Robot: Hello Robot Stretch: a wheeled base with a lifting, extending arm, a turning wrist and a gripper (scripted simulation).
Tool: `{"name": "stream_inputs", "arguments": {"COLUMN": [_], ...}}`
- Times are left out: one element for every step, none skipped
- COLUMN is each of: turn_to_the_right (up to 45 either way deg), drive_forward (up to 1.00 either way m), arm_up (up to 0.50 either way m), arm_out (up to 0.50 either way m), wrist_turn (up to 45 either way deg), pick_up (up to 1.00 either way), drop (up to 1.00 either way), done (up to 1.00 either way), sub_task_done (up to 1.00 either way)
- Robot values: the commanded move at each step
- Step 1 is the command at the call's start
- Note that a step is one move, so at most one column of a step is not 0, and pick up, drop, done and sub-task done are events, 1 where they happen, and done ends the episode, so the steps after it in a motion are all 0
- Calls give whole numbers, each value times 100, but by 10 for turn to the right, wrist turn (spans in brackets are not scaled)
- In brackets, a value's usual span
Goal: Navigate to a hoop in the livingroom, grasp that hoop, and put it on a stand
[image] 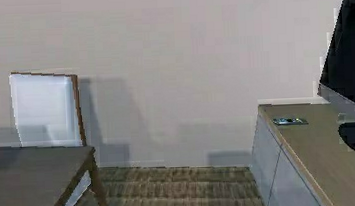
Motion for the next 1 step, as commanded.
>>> {"name": "stream_inputs", "arguments": {"turn_to_the_right": [0], "drive_forward": [90], "arm_up": [0], "arm_out": [0], "wrist_turn": [0], "pick_up": [0], "drop": [0], "done": [0], "sub_task_done": [0]}}
